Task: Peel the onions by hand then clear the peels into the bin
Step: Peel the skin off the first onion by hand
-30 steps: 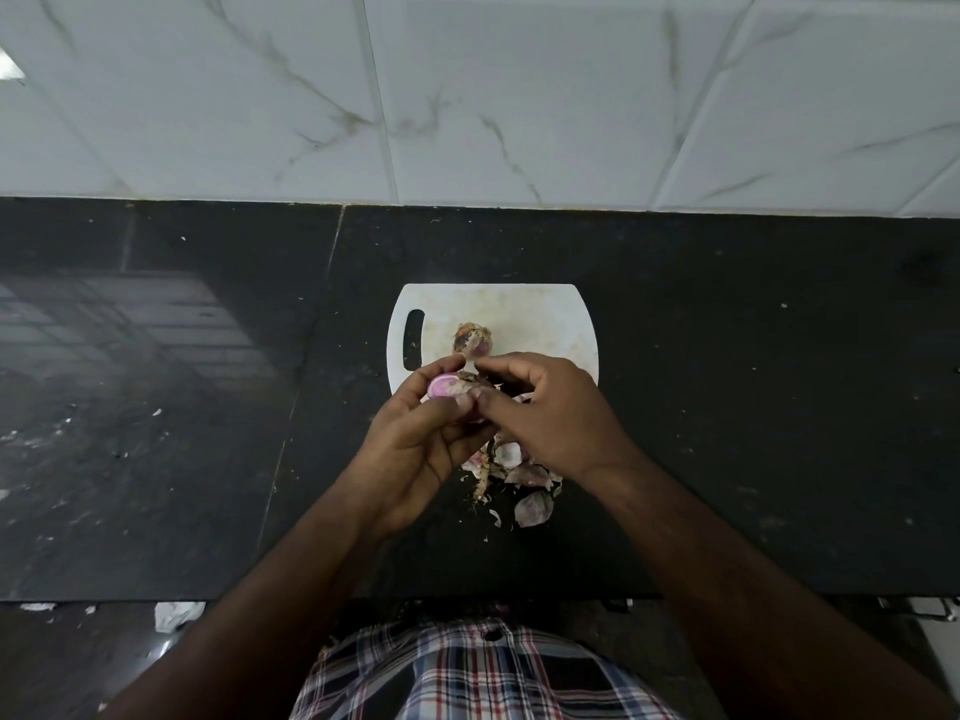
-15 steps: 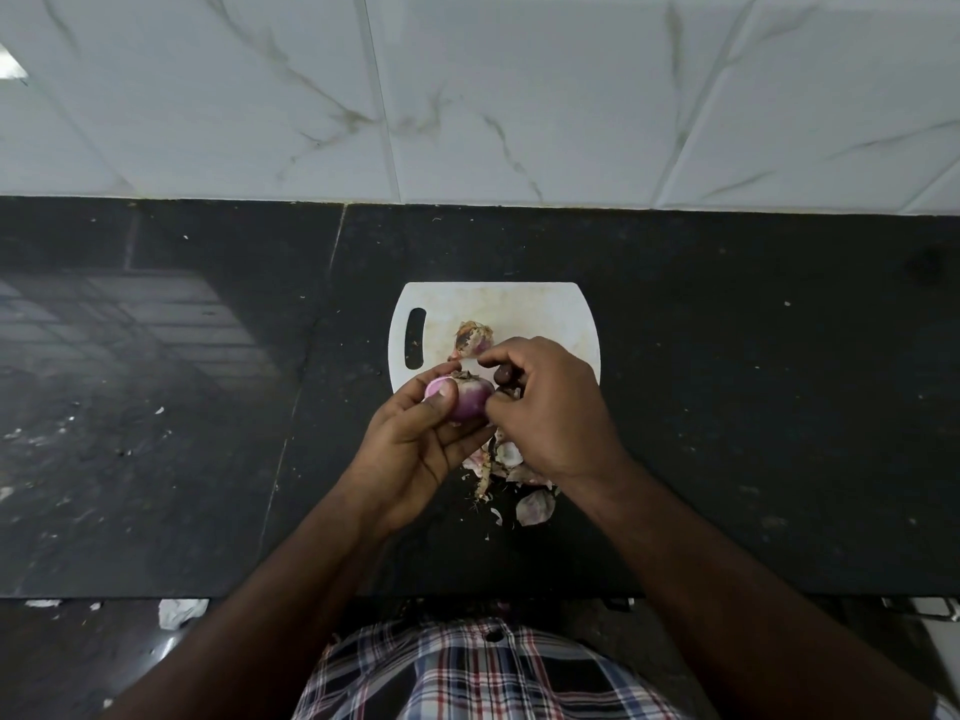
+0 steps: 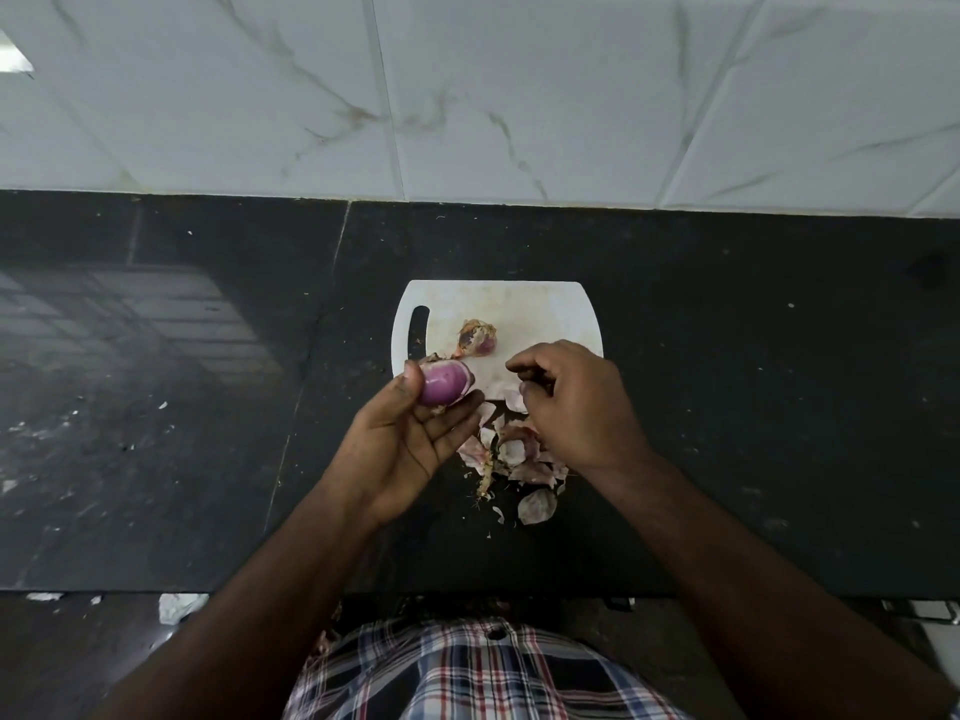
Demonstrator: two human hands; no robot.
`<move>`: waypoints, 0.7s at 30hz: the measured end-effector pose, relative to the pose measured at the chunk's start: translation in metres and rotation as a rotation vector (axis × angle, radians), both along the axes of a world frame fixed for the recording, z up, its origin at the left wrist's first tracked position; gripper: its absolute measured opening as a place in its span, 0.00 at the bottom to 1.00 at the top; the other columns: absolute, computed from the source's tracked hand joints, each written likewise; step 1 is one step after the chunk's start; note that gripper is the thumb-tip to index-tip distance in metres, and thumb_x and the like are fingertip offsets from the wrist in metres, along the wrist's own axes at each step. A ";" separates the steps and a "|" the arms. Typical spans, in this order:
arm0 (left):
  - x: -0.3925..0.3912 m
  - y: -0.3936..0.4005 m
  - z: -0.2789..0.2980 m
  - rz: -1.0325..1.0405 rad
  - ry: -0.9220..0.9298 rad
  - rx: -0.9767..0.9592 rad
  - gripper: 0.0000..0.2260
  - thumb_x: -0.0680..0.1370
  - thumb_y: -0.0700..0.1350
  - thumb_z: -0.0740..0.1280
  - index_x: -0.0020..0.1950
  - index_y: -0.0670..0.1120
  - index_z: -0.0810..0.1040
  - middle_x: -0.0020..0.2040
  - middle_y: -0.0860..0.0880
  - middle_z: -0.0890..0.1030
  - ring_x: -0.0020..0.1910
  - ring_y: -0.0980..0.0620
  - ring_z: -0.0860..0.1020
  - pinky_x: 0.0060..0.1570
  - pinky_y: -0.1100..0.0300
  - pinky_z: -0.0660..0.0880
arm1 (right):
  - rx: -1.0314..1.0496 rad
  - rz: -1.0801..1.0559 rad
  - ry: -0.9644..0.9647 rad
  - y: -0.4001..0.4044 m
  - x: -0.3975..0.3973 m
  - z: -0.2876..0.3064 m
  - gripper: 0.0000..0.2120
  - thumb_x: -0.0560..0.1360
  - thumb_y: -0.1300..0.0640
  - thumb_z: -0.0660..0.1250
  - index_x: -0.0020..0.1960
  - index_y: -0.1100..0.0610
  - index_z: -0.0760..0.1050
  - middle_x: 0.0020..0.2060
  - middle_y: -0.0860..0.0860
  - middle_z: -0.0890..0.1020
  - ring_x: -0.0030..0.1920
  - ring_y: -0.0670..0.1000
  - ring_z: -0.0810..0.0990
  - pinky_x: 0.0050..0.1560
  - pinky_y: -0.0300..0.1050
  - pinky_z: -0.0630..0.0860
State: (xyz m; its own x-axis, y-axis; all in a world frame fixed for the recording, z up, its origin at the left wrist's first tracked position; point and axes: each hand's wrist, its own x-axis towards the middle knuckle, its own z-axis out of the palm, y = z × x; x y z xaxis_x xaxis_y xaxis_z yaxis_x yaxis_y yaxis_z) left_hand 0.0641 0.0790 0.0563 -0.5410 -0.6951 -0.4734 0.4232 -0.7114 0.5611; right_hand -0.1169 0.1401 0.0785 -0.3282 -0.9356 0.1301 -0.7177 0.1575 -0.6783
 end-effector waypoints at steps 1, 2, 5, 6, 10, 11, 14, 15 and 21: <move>0.000 0.000 -0.001 -0.013 -0.014 0.015 0.31 0.77 0.56 0.65 0.74 0.36 0.69 0.62 0.37 0.81 0.56 0.42 0.83 0.49 0.53 0.82 | 0.015 0.000 -0.018 -0.001 0.000 0.000 0.13 0.75 0.67 0.69 0.56 0.54 0.83 0.50 0.49 0.84 0.50 0.45 0.82 0.49 0.25 0.71; 0.000 0.001 0.000 -0.025 -0.026 0.022 0.31 0.77 0.56 0.65 0.73 0.37 0.70 0.61 0.39 0.81 0.52 0.46 0.83 0.47 0.57 0.81 | 0.035 0.004 -0.032 -0.002 0.000 -0.001 0.12 0.75 0.65 0.69 0.56 0.54 0.84 0.50 0.49 0.85 0.50 0.44 0.82 0.49 0.23 0.71; -0.001 0.002 -0.002 -0.024 -0.027 0.039 0.28 0.78 0.55 0.65 0.71 0.37 0.72 0.59 0.38 0.81 0.47 0.48 0.82 0.46 0.60 0.80 | 0.111 0.024 -0.075 -0.001 0.001 -0.004 0.12 0.76 0.61 0.70 0.58 0.52 0.83 0.52 0.47 0.86 0.51 0.42 0.82 0.54 0.33 0.78; 0.000 0.002 -0.002 -0.016 -0.020 0.048 0.27 0.78 0.54 0.66 0.70 0.36 0.73 0.59 0.38 0.82 0.48 0.48 0.83 0.46 0.60 0.81 | 0.122 0.031 -0.110 -0.001 0.002 -0.004 0.13 0.76 0.59 0.72 0.60 0.52 0.82 0.53 0.46 0.86 0.53 0.42 0.82 0.57 0.38 0.79; 0.001 0.001 -0.005 -0.049 0.001 0.002 0.23 0.79 0.48 0.66 0.69 0.36 0.74 0.60 0.38 0.82 0.52 0.46 0.84 0.51 0.56 0.82 | 0.155 0.109 -0.382 -0.003 0.006 0.003 0.27 0.72 0.48 0.76 0.69 0.48 0.75 0.60 0.43 0.81 0.56 0.38 0.80 0.55 0.34 0.76; 0.001 0.001 -0.005 -0.071 -0.006 -0.023 0.21 0.79 0.48 0.66 0.68 0.37 0.75 0.60 0.38 0.82 0.52 0.47 0.83 0.50 0.55 0.82 | 0.166 0.138 -0.399 -0.004 0.008 0.005 0.28 0.72 0.47 0.76 0.71 0.48 0.74 0.61 0.42 0.80 0.54 0.37 0.80 0.55 0.33 0.77; -0.002 0.002 -0.003 -0.122 -0.082 -0.108 0.16 0.79 0.48 0.65 0.64 0.41 0.78 0.57 0.40 0.83 0.49 0.48 0.83 0.47 0.57 0.82 | 0.154 0.200 -0.364 -0.006 0.008 0.006 0.22 0.73 0.53 0.76 0.66 0.48 0.78 0.58 0.44 0.84 0.52 0.38 0.82 0.57 0.44 0.81; -0.002 0.002 -0.002 -0.130 -0.111 -0.139 0.17 0.78 0.47 0.67 0.64 0.40 0.77 0.56 0.41 0.83 0.48 0.49 0.83 0.46 0.57 0.82 | 0.152 0.211 -0.367 -0.006 0.008 0.006 0.20 0.73 0.54 0.75 0.64 0.48 0.80 0.56 0.44 0.85 0.53 0.39 0.83 0.57 0.45 0.81; -0.004 0.002 -0.003 -0.158 -0.203 -0.287 0.21 0.74 0.44 0.72 0.65 0.37 0.77 0.54 0.40 0.83 0.48 0.47 0.83 0.48 0.58 0.82 | 0.143 0.180 -0.294 -0.004 0.012 0.005 0.17 0.70 0.56 0.73 0.59 0.49 0.82 0.48 0.43 0.86 0.48 0.39 0.83 0.51 0.40 0.82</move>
State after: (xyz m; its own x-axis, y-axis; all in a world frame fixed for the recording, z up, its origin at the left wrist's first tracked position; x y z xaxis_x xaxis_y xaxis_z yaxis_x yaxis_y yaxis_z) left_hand 0.0605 0.0808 0.0530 -0.5672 -0.7309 -0.3796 0.1813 -0.5604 0.8081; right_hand -0.1051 0.1363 0.0833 -0.1611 -0.9836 -0.0815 -0.5199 0.1548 -0.8401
